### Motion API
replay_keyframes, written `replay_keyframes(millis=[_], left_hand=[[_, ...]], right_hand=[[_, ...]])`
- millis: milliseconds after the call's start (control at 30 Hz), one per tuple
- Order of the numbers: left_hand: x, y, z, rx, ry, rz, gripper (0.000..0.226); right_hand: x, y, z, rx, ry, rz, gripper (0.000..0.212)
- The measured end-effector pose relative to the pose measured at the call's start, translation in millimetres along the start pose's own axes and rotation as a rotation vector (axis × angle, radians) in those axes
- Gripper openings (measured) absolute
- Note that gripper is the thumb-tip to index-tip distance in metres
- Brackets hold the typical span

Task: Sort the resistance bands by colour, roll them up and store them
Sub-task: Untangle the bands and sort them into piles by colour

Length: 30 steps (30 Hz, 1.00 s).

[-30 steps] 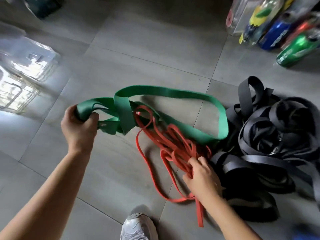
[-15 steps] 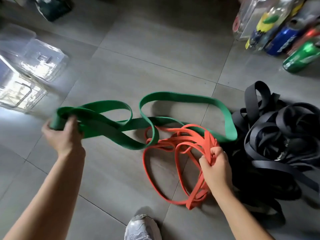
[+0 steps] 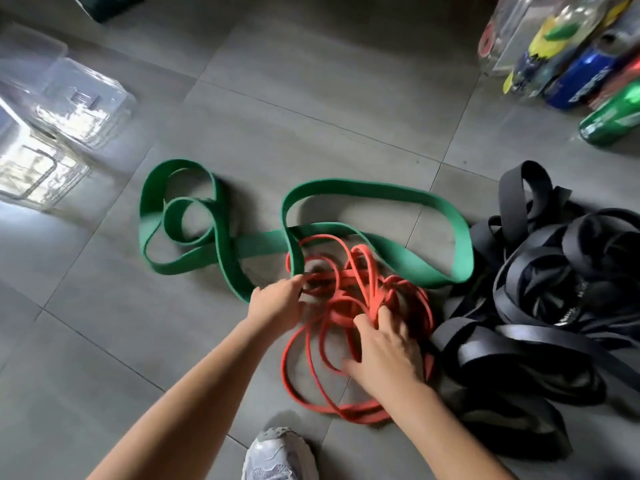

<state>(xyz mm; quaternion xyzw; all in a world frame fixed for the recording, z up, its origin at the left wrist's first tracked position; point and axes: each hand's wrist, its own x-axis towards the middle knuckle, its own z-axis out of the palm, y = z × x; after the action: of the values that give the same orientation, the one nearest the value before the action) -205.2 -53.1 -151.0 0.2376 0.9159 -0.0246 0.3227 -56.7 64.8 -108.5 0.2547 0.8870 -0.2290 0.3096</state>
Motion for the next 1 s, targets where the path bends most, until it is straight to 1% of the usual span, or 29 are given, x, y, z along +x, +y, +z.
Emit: replay_keyframes(millis=[33, 67, 133, 167, 200, 233, 267, 333, 367, 400, 433, 467, 533, 567, 600, 633, 700, 767, 800, 833, 867, 900, 933, 1000], left_hand=[[2.3, -3.8, -2.6, 0.012, 0.105, -0.041, 0.039], [4.5, -11.6, -7.8, -0.017, 0.194, -0.112, 0.033], [9.1, -34.1, -20.4, -0.058, 0.309, -0.257, 0.03], [10.1, -46.4, -27.3, -0.057, 0.333, -0.308, 0.029], [10.3, -58.2, -32.2, -0.055, 0.334, -0.347, 0.028], [9.8, -67.6, -34.6, -0.061, 0.315, -0.376, 0.027], [9.0, -73.8, -34.5, -0.084, 0.283, -0.393, 0.027], [5.8, -77.1, -27.2, -0.135, 0.222, -0.397, 0.031], [3.5, -75.2, -21.3, -0.161, 0.214, -0.395, 0.034], [1.8, -72.4, -16.1, -0.193, 0.222, -0.388, 0.038], [0.2, -68.5, -12.7, -0.231, 0.248, -0.375, 0.042], [-0.1, -65.0, -12.0, -0.28, 0.283, -0.357, 0.046], [1.9, -58.2, -19.9, -0.415, 0.391, -0.339, 0.048], [4.1, -55.8, -25.8, -0.48, 0.449, -0.339, 0.048], [6.0, -54.2, -32.0, -0.53, 0.503, -0.344, 0.048], [7.5, -53.9, -37.1, -0.551, 0.548, -0.351, 0.047], [6.9, -54.2, -46.3, -0.537, 0.65, -0.38, 0.044], [4.4, -57.7, -58.0, -0.51, 0.801, -0.375, 0.041], [3.1, -61.0, -64.8, -0.481, 0.885, -0.351, 0.04], [2.3, -65.2, -71.6, -0.44, 0.947, -0.332, 0.039], [1.2, -69.6, -77.6, -0.402, 0.953, -0.332, 0.04], [0.2, -72.7, -81.2, -0.373, 0.891, -0.357, 0.041], [-0.4, -73.9, -81.7, -0.348, 0.791, -0.398, 0.043], [-3.5, -71.3, -73.1, -0.278, 0.599, -0.431, 0.047]], right_hand=[[0.9, 4.0, 2.3, -0.033, -0.047, -0.017, 0.063], [1.4, 7.5, 3.6, -0.077, -0.097, -0.025, 0.064], [0.1, 10.3, 0.9, -0.117, -0.143, -0.017, 0.06], [-0.4, 9.7, -4.3, -0.114, -0.114, -0.009, 0.054], [-0.4, 9.0, -12.7, -0.102, -0.059, 0.005, 0.048], [1.8, 9.5, -22.1, -0.093, 0.025, 0.03, 0.047], [6.6, 12.6, -32.0, -0.091, 0.133, 0.065, 0.049], [21.0, 25.8, -53.5, -0.073, 0.421, 0.139, 0.047], [28.3, 35.1, -64.3, -0.053, 0.535, 0.169, 0.041], [34.9, 45.4, -73.8, -0.016, 0.571, 0.195, 0.033], [40.7, 54.3, -81.4, 0.033, 0.519, 0.223, 0.027], [47.4, 61.6, -85.6, 0.054, 0.39, 0.261, 0.032], [58.1, 72.2, -88.6, -0.004, 0.096, 0.333, 0.042], [62.5, 75.2, -89.2, -0.044, 0.036, 0.349, 0.039], [66.7, 74.7, -91.7, -0.059, 0.044, 0.341, 0.035], [70.1, 70.5, -97.6, -0.044, 0.097, 0.312, 0.031], [75.1, 52.9, -116.8, 0.057, 0.291, 0.192, 0.026], [77.9, 23.9, -143.4, 0.178, 0.528, -0.004, 0.026], [78.7, 8.1, -155.7, 0.232, 0.603, -0.111, 0.026], [80.6, -6.6, -163.3, 0.279, 0.634, -0.211, 0.027], [83.0, -18.8, -166.5, 0.306, 0.622, -0.295, 0.029], [85.2, -28.1, -164.8, 0.312, 0.568, -0.344, 0.036], [87.5, -32.1, -157.8, 0.3, 0.491, -0.341, 0.047], [86.5, -27.9, -132.9, 0.257, 0.349, -0.214, 0.069]])
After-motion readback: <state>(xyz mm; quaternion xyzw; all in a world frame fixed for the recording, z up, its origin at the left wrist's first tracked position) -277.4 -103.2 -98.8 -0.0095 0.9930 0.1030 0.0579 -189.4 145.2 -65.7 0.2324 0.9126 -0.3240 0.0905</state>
